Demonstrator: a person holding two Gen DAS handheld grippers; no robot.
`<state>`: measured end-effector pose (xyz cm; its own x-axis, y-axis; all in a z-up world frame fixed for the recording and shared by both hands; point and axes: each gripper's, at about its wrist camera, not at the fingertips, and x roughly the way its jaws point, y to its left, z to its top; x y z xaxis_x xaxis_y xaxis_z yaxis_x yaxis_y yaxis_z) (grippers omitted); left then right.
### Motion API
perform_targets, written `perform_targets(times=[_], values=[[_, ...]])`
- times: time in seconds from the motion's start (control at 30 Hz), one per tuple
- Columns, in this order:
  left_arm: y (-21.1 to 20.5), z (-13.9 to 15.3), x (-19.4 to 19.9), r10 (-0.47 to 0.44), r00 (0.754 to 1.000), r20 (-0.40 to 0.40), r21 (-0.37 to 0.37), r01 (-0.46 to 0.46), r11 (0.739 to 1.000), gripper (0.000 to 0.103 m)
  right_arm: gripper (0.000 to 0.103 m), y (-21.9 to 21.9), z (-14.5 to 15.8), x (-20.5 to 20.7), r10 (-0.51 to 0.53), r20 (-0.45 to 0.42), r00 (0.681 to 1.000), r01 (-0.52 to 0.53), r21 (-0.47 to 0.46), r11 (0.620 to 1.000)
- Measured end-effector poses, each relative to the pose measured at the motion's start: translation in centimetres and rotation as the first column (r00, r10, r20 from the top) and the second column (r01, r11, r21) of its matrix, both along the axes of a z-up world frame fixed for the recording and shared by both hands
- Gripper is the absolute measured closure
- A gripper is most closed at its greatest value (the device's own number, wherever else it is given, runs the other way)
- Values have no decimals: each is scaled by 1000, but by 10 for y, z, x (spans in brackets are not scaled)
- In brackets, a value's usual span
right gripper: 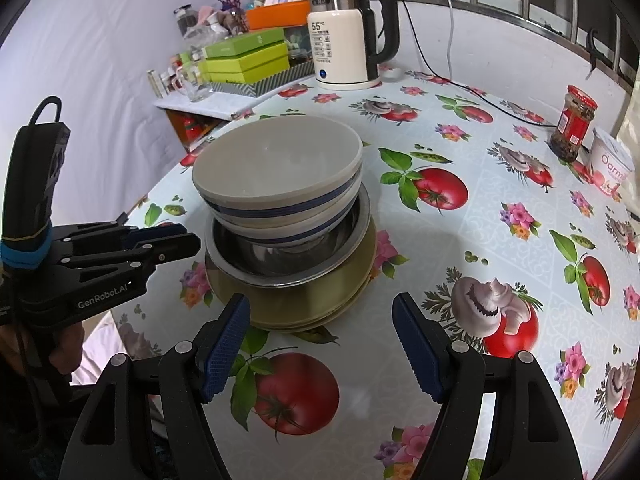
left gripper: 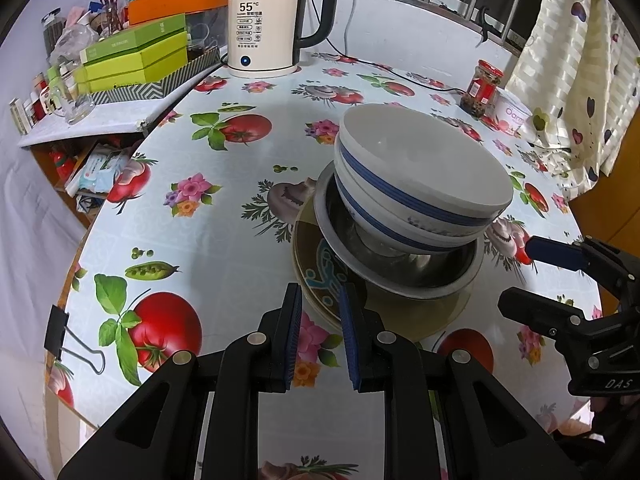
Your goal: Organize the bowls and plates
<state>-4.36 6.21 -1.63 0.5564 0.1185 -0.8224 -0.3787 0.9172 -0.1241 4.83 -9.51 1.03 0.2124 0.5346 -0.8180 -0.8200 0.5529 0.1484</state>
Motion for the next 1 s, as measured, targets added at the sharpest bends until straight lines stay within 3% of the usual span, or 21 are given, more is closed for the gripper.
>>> perform_targets(times=[1.0], values=[[-4, -4, 2, -7, 1000, -27, 5, 7, 1000, 83, 29, -1, -1, 2, 2, -2, 1000, -2, 1, 1000]])
